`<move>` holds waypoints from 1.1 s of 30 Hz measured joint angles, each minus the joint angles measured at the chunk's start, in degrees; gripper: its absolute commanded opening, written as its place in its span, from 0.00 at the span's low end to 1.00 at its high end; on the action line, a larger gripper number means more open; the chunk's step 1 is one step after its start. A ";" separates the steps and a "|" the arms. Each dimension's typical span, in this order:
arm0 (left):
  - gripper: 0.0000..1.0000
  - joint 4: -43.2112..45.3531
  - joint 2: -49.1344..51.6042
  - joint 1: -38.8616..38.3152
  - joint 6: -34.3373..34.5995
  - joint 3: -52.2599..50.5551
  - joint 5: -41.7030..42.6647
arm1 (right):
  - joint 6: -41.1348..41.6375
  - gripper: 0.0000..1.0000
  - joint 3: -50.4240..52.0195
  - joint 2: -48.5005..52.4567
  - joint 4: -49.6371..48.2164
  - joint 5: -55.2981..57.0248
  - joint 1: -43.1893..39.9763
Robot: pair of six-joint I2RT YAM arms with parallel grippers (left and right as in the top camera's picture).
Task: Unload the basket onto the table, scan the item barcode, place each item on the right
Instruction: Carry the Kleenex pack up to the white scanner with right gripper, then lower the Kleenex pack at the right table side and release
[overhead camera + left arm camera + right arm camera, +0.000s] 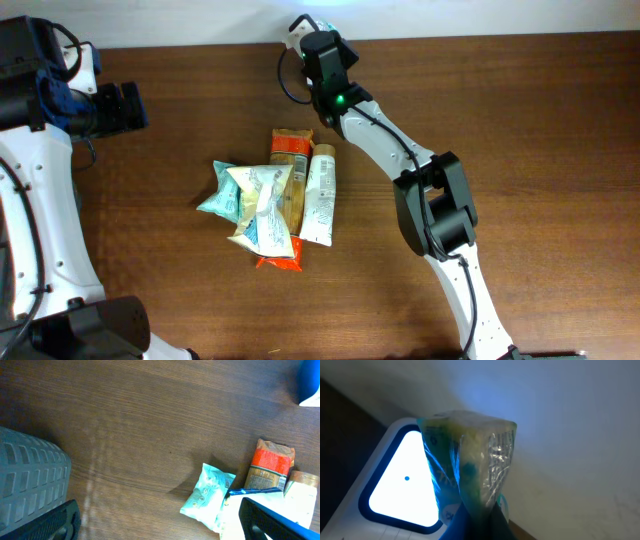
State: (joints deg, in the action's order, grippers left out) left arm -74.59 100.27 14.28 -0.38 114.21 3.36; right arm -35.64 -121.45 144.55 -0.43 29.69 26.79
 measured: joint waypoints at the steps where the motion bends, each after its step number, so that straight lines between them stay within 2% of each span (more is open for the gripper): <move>1: 0.99 0.00 0.00 0.00 0.00 0.00 0.00 | -0.35 0.04 0.00 0.11 0.76 -0.28 -0.04; 13: 0.99 0.00 0.00 0.00 0.00 0.00 0.00 | -1.86 0.04 0.00 0.39 3.23 -1.97 -0.13; 16: 0.99 -0.02 0.00 0.00 0.00 0.00 0.00 | 0.92 0.04 0.00 -0.55 4.98 -2.19 -0.13; 19: 0.99 -0.04 0.00 0.00 -0.02 0.00 -0.04 | 7.50 0.04 0.11 -7.26 15.61 -5.81 -0.22; 24: 0.99 -0.04 0.00 0.00 0.00 0.00 -0.04 | 31.12 0.04 -0.87 -31.08 45.99 -23.45 -2.71; 25: 0.99 -0.07 0.00 0.00 0.00 0.00 -0.04 | 36.89 0.04 -1.31 -35.80 53.20 -27.45 -5.05; 27: 0.99 -0.09 0.00 0.00 0.00 0.00 -0.04 | 42.80 0.04 -1.44 -39.54 63.67 -32.02 -9.64; 31: 0.99 0.00 0.00 0.00 0.00 0.00 -0.04 | 49.42 0.04 -0.66 -40.50 77.31 -35.36 -23.96; 33: 0.99 0.02 0.00 0.00 0.00 0.00 -0.04 | 50.73 0.04 1.97 -40.11 79.34 -35.60 -30.77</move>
State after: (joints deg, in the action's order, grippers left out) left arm -74.56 100.27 14.28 -0.38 114.21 3.31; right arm 15.09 -119.48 104.44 78.91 -5.91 -3.99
